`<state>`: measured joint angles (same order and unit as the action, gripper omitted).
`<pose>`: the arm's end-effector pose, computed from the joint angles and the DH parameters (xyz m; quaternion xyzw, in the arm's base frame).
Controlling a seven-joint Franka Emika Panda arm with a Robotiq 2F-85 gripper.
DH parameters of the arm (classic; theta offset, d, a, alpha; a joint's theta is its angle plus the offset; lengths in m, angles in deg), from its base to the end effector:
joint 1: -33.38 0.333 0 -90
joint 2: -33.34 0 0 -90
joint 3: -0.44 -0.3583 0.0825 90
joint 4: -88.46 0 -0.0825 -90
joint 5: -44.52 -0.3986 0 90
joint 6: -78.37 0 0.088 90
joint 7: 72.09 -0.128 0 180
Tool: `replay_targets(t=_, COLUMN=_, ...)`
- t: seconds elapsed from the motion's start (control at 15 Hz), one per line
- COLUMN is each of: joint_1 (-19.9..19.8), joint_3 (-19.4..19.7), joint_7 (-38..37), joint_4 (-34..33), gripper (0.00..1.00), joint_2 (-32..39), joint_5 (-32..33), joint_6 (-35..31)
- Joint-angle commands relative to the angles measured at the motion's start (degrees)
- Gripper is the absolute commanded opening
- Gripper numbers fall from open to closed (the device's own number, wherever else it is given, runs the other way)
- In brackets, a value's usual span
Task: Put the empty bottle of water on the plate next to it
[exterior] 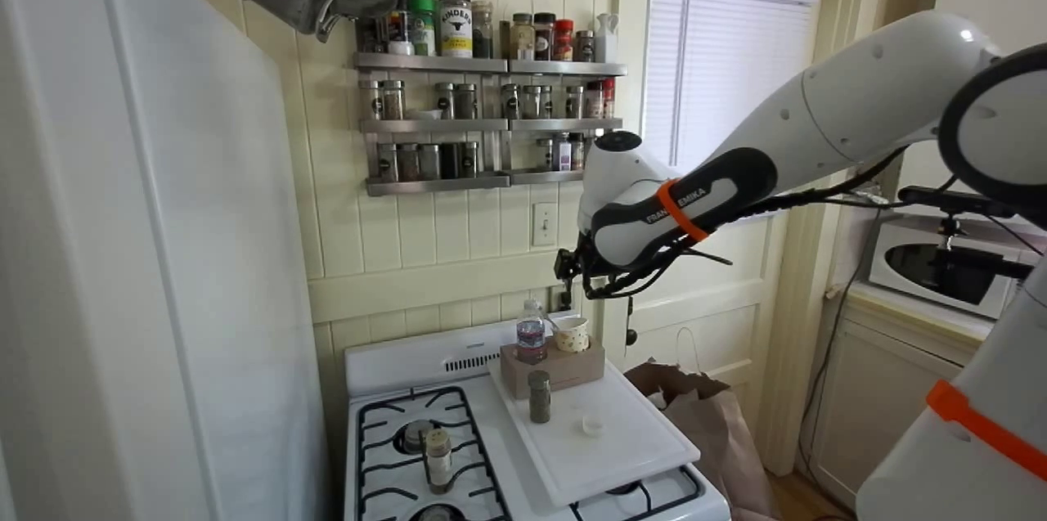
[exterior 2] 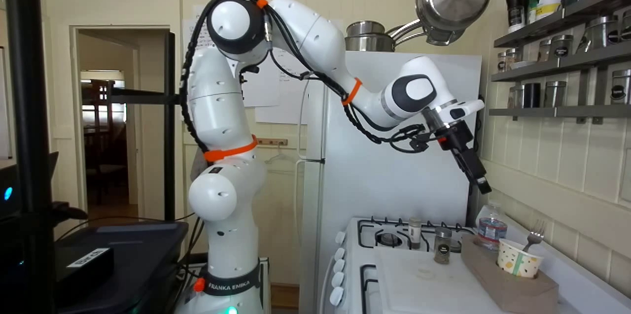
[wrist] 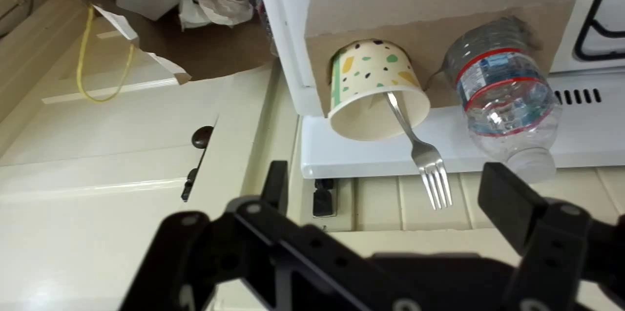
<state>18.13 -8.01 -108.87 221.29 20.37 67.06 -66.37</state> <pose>0.5175 -0.0591 0.4935 0.9369 -0.2309 0.2421 0.1014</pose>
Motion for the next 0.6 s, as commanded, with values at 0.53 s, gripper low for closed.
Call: replay_targets(t=0.53, joint_1=10.99, joint_3=6.57, joint_7=5.38, joint_4=-10.33, gripper=1.00, joint_2=14.95, joint_5=-8.27, joint_6=-8.34)
